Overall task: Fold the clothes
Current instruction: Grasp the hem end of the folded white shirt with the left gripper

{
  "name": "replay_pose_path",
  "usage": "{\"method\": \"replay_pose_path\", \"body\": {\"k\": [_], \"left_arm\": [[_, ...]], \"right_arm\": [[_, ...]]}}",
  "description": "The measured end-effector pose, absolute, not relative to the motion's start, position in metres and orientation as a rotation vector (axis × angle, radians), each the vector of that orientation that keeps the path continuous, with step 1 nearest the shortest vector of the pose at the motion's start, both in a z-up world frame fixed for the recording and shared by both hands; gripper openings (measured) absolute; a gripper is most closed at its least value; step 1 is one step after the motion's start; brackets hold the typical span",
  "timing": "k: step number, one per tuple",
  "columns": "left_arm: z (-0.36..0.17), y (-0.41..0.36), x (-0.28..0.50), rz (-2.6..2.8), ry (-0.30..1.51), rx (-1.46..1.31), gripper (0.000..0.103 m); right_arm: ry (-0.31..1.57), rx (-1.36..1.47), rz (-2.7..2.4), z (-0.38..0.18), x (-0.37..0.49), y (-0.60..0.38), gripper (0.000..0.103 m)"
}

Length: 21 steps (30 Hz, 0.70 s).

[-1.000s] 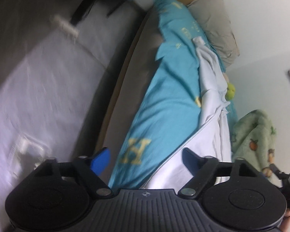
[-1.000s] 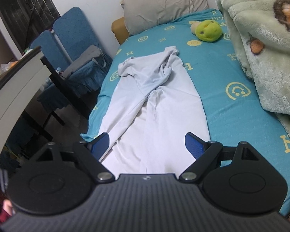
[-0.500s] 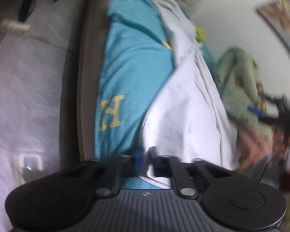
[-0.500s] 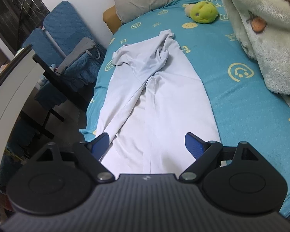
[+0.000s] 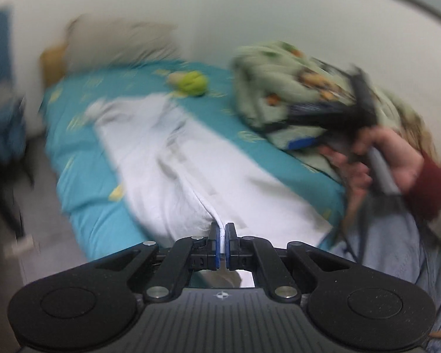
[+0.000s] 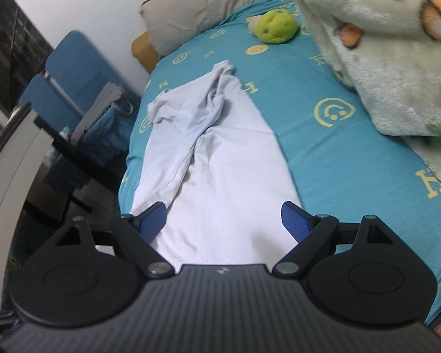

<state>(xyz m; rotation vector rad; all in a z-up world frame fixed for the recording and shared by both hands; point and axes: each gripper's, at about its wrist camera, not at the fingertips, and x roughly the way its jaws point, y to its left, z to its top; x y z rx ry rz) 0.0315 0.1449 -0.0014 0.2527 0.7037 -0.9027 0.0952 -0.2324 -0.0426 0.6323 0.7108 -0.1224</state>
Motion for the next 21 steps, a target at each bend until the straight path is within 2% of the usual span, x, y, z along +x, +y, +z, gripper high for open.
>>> {"method": "replay_pose_path", "body": {"k": [5,11,14,15,16,18,21], "left_arm": [[-0.031,0.046,-0.009,-0.944,0.737,0.426,0.003],[-0.109,-0.014,0.0,-0.847,1.006,0.514,0.008],[-0.119,-0.017,0.004,-0.826,1.043,0.517,0.026],[-0.115,-0.014,0.008,-0.823,1.044,0.485,0.045],[-0.111,-0.011,0.012,-0.819,1.045,0.452,0.06],[-0.1,0.006,0.023,-0.806,1.042,0.328,0.07],[-0.088,0.036,0.048,-0.703,1.037,0.123,0.078]], "right_arm": [[0.697,0.676,-0.133,-0.044,0.09,-0.245,0.087],[0.745,0.692,-0.113,-0.052,0.089,-0.256,0.087],[0.782,0.694,-0.091,-0.057,0.086,-0.262,0.087],[0.794,0.699,-0.086,-0.059,0.085,-0.265,0.087],[0.806,0.705,-0.088,-0.062,0.083,-0.267,0.087],[0.84,0.72,-0.117,-0.071,0.08,-0.272,0.087],[0.912,0.759,-0.191,-0.089,0.081,-0.28,0.087]]}}
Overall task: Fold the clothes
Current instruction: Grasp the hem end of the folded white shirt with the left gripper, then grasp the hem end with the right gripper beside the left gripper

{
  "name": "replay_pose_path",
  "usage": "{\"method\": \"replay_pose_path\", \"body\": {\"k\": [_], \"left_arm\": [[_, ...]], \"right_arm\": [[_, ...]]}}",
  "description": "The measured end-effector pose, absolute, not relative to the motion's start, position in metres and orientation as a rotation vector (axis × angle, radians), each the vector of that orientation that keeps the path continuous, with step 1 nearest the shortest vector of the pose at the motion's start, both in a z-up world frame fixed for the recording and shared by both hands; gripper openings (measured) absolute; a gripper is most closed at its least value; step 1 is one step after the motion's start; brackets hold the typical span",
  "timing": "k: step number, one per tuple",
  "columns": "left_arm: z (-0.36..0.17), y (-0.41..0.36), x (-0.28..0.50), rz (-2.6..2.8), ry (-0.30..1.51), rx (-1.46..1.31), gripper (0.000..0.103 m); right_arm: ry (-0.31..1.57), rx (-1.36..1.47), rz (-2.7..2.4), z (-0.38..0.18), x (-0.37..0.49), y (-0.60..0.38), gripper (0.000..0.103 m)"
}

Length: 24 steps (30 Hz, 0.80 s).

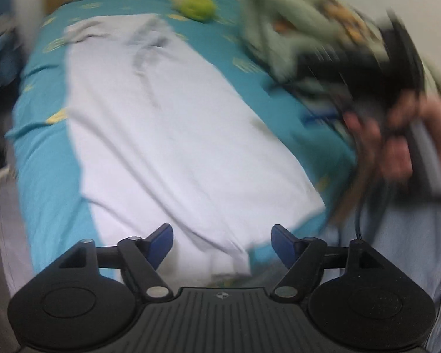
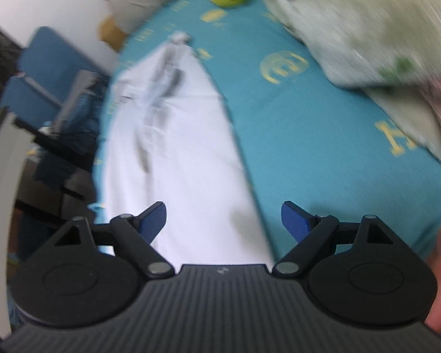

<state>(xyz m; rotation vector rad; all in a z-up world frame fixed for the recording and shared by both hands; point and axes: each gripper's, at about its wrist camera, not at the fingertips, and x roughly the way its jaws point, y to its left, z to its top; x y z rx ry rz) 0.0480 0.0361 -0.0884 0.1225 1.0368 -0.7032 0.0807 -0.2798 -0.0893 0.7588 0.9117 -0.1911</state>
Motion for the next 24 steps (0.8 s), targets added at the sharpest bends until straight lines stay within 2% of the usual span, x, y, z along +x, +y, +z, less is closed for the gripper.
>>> {"method": "replay_pose_path", "body": {"k": [4,11,15,20,21,22,24], "left_arm": [[-0.097,0.073,0.087,-0.454,1.049,-0.038,0.083],[-0.144,0.09,0.122,-0.332,1.276,-0.229,0.081],[-0.141,0.085,0.115,-0.369,1.274,-0.191,0.084],[-0.142,0.072,0.1,-0.522,1.336,-0.17,0.08],[-0.14,0.071,0.096,-0.529,1.339,-0.154,0.074],[-0.139,0.069,0.092,-0.536,1.341,-0.138,0.059],[-0.137,0.067,0.086,-0.519,1.334,-0.097,0.042]], "right_arm": [[0.997,0.787,-0.232,-0.111,0.084,-0.279,0.087],[1.105,0.723,-0.191,-0.127,0.089,-0.254,0.088],[1.129,0.699,-0.186,-0.128,0.088,-0.248,0.088],[1.234,0.665,-0.133,-0.13,0.082,-0.227,0.088],[1.253,0.673,-0.118,-0.13,0.08,-0.223,0.088],[1.272,0.681,-0.103,-0.13,0.078,-0.219,0.088],[1.292,0.665,-0.083,-0.129,0.073,-0.212,0.082]]}}
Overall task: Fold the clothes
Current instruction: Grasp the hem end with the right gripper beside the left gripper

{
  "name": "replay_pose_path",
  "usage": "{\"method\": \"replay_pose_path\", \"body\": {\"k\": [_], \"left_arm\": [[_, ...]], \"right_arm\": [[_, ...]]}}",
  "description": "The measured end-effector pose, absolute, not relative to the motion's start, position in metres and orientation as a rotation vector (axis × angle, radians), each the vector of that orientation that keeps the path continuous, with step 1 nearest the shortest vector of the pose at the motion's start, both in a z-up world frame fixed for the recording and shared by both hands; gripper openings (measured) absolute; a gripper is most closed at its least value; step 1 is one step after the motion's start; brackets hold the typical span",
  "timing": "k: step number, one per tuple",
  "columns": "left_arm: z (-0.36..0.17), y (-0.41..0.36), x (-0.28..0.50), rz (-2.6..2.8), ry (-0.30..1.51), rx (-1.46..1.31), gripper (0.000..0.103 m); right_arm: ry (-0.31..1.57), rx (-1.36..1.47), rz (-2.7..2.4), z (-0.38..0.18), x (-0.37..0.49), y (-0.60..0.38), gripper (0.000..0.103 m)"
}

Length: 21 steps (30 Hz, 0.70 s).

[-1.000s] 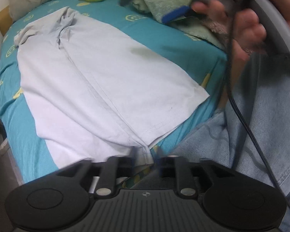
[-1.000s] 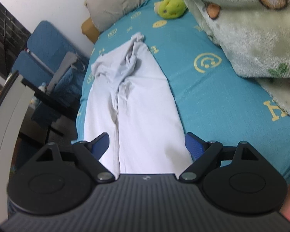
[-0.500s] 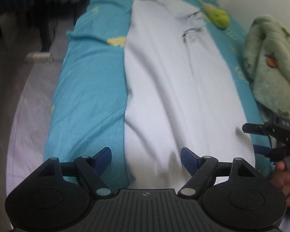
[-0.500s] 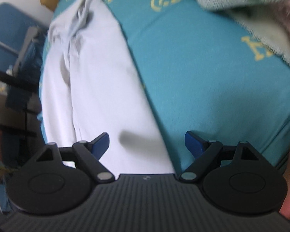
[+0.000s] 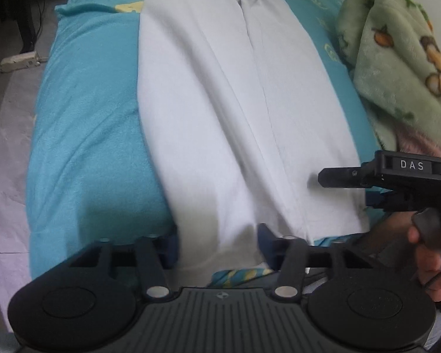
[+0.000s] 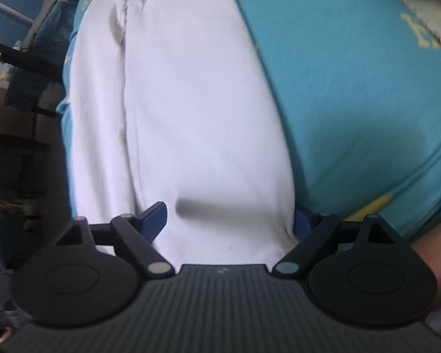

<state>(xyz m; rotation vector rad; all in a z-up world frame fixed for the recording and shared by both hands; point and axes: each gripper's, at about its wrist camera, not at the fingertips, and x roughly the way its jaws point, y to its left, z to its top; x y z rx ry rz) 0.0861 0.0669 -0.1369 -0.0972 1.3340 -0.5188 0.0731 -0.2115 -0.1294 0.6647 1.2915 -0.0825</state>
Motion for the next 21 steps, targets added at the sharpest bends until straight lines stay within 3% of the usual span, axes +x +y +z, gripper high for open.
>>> {"method": "replay_pose_path", "body": {"k": [1,3,4,9,13,21], "left_arm": [[-0.136,0.067,0.086,-0.513,1.331,-0.096,0.027],[-0.133,0.067,0.083,-0.508,1.313,-0.096,0.009],[-0.13,0.067,0.082,-0.51,1.297,-0.097,0.007],[-0.097,0.078,0.077,-0.52,1.125,-0.173,0.005],[-0.047,0.097,0.064,-0.536,1.027,-0.378,0.005],[0.064,0.112,0.055,-0.518,0.804,-0.457,0.005]], "right_arm": [[1.3,0.643,-0.075,-0.128,0.071,-0.207,0.074],[1.324,0.617,-0.06,-0.126,0.067,-0.199,0.043],[1.326,0.587,-0.072,-0.123,0.066,-0.196,0.016],[1.212,0.588,-0.079,-0.088,0.055,-0.2,0.012],[1.062,0.662,-0.024,-0.041,0.04,-0.215,0.012],[0.829,0.765,0.09,0.059,0.025,-0.232,0.011]]}}
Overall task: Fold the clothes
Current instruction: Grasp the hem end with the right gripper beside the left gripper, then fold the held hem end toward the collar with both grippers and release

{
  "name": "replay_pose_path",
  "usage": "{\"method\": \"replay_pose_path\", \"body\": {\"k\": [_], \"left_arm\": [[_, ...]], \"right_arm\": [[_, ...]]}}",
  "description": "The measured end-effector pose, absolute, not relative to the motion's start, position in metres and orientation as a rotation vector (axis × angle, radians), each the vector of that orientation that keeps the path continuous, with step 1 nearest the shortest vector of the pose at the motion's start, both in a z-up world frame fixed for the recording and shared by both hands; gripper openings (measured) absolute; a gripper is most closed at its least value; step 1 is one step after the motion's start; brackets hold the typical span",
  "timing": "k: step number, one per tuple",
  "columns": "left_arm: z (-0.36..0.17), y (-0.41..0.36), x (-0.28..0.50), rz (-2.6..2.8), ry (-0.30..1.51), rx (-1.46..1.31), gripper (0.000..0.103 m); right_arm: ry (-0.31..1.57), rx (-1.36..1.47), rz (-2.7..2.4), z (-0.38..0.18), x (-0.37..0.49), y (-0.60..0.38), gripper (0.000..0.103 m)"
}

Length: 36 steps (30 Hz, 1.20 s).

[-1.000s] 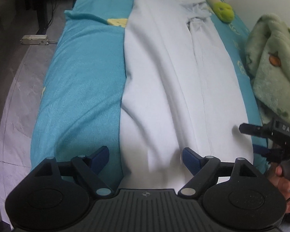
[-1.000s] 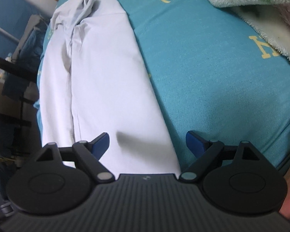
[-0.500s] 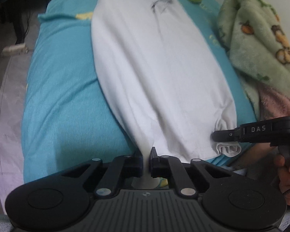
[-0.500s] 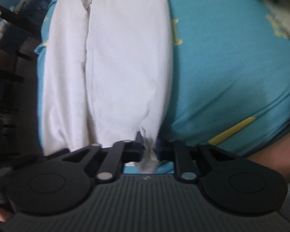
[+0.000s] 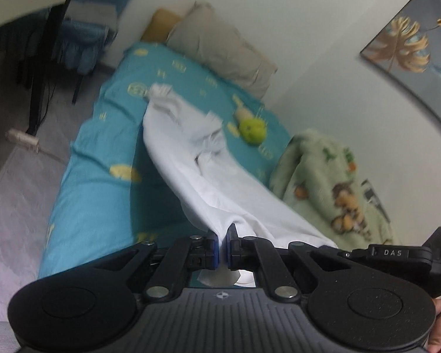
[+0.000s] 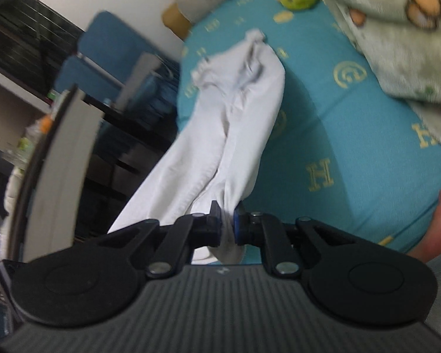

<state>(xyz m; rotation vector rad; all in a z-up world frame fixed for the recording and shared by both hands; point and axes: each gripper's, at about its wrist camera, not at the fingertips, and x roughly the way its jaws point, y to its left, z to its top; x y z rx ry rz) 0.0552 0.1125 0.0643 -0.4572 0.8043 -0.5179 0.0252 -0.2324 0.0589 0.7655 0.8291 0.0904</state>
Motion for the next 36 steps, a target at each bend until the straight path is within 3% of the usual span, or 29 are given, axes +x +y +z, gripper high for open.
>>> {"method": "replay_pose_path", "body": {"k": [8,19,36], "left_arm": [[0.14,0.104,0.012,-0.569,0.692,-0.496,0.005],[0.144,0.083,-0.045,-0.57,0.678,-0.437,0.005],[0.042,0.042,0.134,-0.427,0.706,-0.325,0.005]], "right_arm": [[0.699,0.765,0.157,0.106,0.002,-0.251,0.011],[0.67,0.776,0.134,0.11,-0.045,-0.262,0.011],[0.801,0.793,0.07,0.024,0.131,-0.282,0.012]]}}
